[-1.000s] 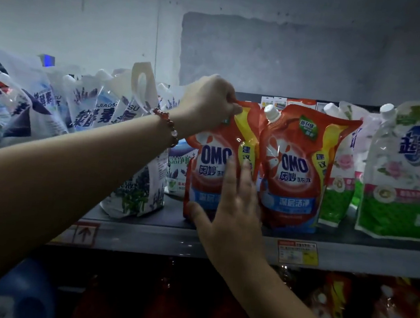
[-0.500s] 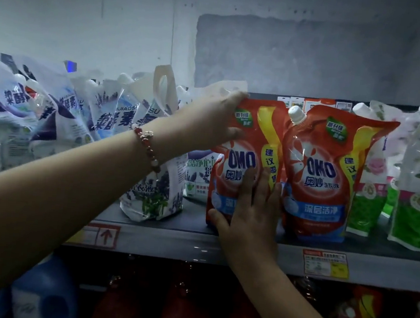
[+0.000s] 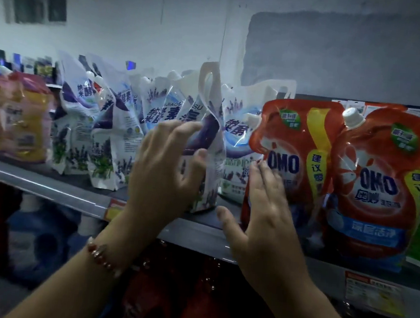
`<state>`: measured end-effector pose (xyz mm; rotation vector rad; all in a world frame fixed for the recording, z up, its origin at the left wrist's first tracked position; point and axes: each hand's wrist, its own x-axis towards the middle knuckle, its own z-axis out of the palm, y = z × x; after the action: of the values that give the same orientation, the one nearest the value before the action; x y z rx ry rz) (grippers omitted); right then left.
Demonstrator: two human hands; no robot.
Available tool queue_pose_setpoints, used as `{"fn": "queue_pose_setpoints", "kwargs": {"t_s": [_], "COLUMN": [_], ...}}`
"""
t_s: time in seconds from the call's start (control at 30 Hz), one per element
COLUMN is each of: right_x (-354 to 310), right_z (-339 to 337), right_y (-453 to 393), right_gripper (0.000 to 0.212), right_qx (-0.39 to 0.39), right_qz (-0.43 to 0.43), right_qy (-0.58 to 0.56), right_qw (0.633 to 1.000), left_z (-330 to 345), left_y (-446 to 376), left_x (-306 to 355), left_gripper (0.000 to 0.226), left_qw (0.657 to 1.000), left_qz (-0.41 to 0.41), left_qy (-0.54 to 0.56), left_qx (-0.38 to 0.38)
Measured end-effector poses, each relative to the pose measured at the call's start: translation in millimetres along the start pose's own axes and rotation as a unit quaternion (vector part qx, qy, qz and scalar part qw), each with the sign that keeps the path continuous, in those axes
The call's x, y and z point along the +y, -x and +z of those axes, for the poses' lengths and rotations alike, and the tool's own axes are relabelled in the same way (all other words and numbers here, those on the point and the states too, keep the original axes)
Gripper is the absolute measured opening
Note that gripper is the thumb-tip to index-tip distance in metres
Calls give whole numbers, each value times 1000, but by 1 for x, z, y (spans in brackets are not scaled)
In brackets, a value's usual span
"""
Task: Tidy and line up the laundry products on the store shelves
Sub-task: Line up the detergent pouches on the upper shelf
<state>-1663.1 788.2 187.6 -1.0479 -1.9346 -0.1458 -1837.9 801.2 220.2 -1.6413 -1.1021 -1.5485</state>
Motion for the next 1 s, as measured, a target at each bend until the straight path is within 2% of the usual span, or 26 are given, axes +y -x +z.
{"fn": "queue_pose_setpoints", "kwargs": {"t_s": [0.07, 0.17, 0.27, 0.33, 0.4, 0.47, 0.5, 0.57, 0.63, 0.7, 0.77, 0.83, 0.9, 1.0], "right_x": [-14, -28, -40, -45, -48, -48, -48, -41, -31, -24, -26, -31, -34, -38], "right_z": [7, 24, 43, 55, 64, 71, 73, 77, 79, 79, 81, 86, 92, 97], "right_y": [-12, -30, -44, -45, -44, -49, -53, -62, -72, -78, -80, -81, -84, -85], "right_gripper": [85, 90, 98, 102, 105, 105, 106, 106, 105, 106, 110, 119, 124, 120], "right_qx": [-22, -71, -67, -54, -28, 1, 17, 55, 107, 127, 129, 146, 160, 188], "right_qz": [-28, -17, -1, 9, 10, 31, 53, 101, 137, 169, 183, 192, 206, 207], "right_qy": [-48, -131, -197, -203, -201, -191, -183, -182, -205, -204, -173, -146, -143, -150], "right_qw": [998, 989, 978, 978, 979, 981, 981, 976, 963, 956, 959, 959, 955, 948], "left_z": [-6, -2, 5, 9, 14, 19, 23, 25, 20, 16, 18, 27, 33, 36], "left_y": [15, 24, 24, 20, 17, 13, 15, 29, 36, 32, 21, 7, 0, 3], "left_x": [-27, -59, -78, -83, -90, -91, -89, -74, -70, -82, -101, -115, -116, -117], "left_gripper": [43, 69, 100, 106, 104, 93, 88, 96, 91, 86, 102, 122, 128, 122], "left_qw": [994, 965, 912, 872, 858, 860, 869, 899, 926, 913, 892, 852, 819, 848], "left_qz": [-105, -219, -261, -276, -292, -306, -299, -255, -210, -226, -237, -241, -229, -207], "left_qy": [1, 45, 123, 184, 243, 256, 244, 190, 159, 213, 258, 316, 342, 310], "left_qx": [-15, -139, -292, -360, -346, -317, -311, -300, -271, -266, -287, -341, -400, -378]}}
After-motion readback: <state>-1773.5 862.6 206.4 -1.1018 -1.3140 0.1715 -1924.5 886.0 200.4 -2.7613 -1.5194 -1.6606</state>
